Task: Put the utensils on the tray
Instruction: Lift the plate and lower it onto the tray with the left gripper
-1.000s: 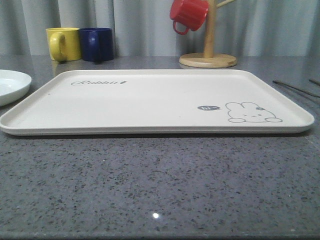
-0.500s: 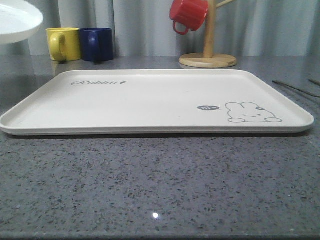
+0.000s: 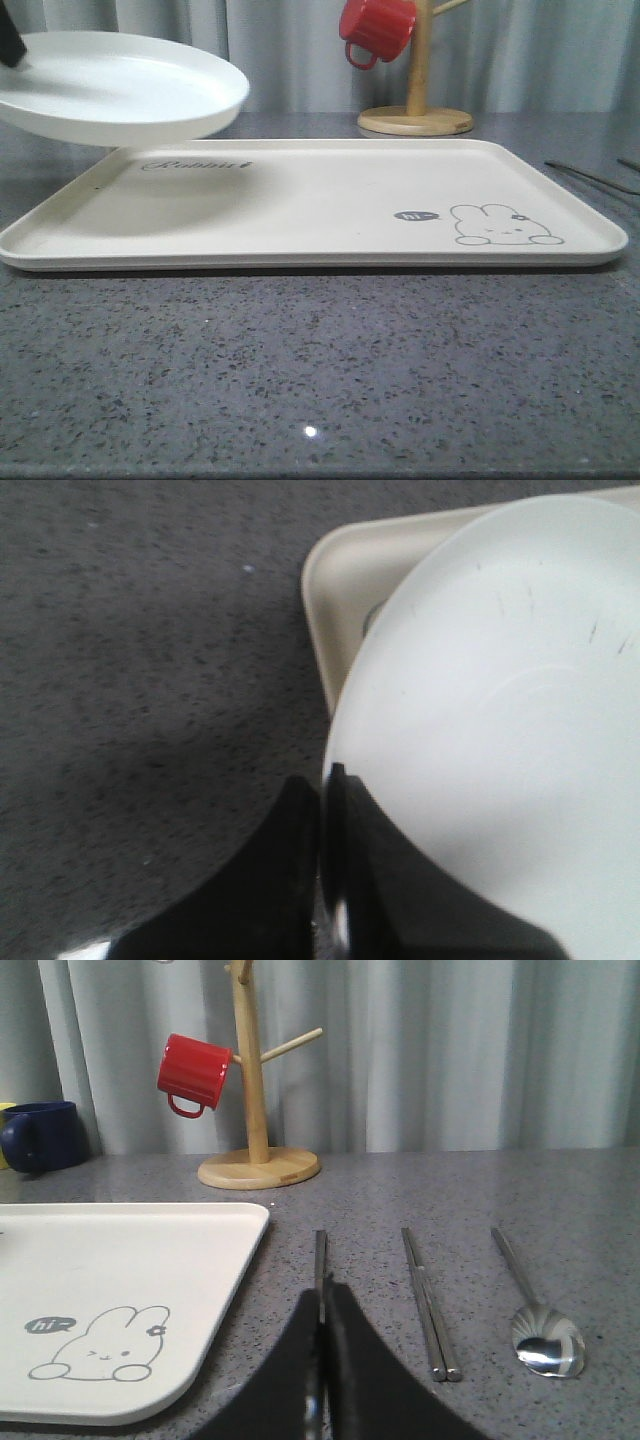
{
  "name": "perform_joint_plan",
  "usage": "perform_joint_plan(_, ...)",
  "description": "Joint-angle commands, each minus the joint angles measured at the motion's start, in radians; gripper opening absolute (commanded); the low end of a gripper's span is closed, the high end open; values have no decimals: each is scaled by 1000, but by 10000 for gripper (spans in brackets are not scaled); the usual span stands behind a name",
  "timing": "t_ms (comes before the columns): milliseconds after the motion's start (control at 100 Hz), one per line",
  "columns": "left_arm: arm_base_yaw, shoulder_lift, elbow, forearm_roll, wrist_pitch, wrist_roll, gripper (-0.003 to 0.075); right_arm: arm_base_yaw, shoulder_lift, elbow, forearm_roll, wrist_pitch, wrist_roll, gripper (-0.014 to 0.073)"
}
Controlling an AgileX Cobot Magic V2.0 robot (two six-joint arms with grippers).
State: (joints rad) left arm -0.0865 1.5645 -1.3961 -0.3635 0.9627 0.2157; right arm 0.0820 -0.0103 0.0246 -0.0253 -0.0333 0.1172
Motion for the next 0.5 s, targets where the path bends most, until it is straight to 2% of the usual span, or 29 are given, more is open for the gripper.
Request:
perform_joint_plan(0,-54,1,-32,-57,-70,0,-19,-7,-19,3,3,-83,-8,-69)
perform_joint_plan(210,-114,82,-36,-77,-106,0,-19,-7,-19,3,3,-83,-8,-69)
perform_joint_plan(490,-119,147,-38,-85,-126,0,-19,-7,-19,3,3,-83,-8,-69)
